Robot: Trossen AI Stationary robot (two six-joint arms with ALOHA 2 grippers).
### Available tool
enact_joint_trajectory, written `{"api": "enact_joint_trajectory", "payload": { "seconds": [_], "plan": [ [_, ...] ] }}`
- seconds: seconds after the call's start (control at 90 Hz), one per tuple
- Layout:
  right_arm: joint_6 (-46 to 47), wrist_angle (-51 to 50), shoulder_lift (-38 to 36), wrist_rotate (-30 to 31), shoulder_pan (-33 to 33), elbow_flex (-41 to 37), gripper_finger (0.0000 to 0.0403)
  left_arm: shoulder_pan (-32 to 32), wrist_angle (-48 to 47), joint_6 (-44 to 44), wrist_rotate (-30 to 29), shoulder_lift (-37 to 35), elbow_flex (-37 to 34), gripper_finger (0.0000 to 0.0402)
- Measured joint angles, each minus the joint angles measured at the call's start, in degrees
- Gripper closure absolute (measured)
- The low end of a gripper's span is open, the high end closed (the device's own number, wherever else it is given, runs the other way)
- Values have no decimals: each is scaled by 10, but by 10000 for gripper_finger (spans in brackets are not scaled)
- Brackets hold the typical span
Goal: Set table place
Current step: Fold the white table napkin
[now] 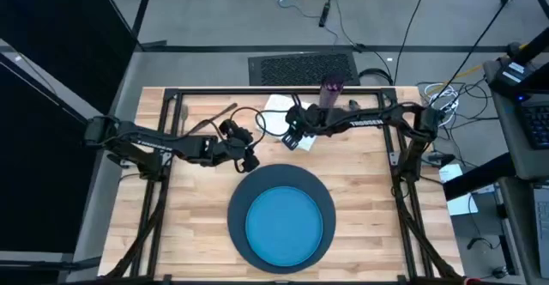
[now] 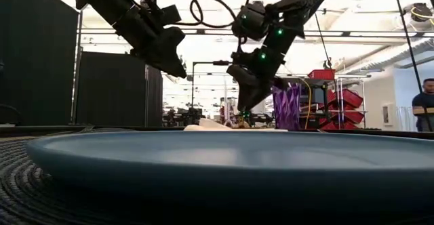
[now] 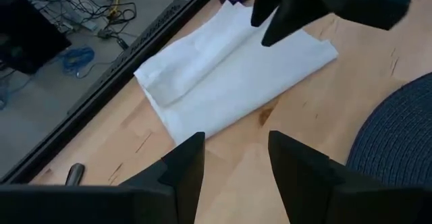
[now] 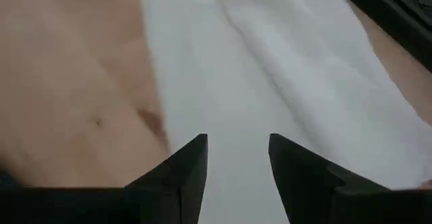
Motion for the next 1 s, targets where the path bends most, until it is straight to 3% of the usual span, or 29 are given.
{"api": "enact_joint_trajectory", "payload": {
  "seconds": [1.0],
  "plan": [
    [11,-117,24,-16,5,-3,257,0,-21,0,0,0,0,251]
  ]
}}
